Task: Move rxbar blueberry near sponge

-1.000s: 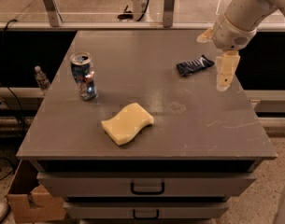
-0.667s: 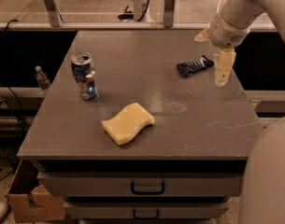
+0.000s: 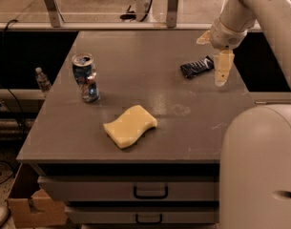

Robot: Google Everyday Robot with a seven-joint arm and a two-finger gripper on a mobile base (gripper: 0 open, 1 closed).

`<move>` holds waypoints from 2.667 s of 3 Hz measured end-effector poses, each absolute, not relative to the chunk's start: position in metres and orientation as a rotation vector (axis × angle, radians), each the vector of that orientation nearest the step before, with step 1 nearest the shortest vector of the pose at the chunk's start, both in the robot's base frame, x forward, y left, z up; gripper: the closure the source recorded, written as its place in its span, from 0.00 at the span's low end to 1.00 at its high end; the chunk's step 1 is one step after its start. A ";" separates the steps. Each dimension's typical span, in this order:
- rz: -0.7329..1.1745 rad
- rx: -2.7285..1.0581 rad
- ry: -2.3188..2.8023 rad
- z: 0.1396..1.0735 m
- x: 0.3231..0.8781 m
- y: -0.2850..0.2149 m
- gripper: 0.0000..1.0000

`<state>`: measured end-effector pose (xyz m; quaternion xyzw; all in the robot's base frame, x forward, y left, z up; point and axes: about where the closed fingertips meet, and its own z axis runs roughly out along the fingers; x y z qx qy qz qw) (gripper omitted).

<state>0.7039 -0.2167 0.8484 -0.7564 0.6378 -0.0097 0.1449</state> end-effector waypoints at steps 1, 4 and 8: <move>0.001 -2.169 1.861 0.832 0.714 -0.219 0.00; 0.013 -2.144 1.875 0.831 0.725 -0.219 0.64; -0.001 -2.050 1.707 0.927 0.691 -0.190 1.00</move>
Offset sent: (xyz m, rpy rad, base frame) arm 0.0159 -0.0126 -0.0266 0.0125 0.0874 -0.0311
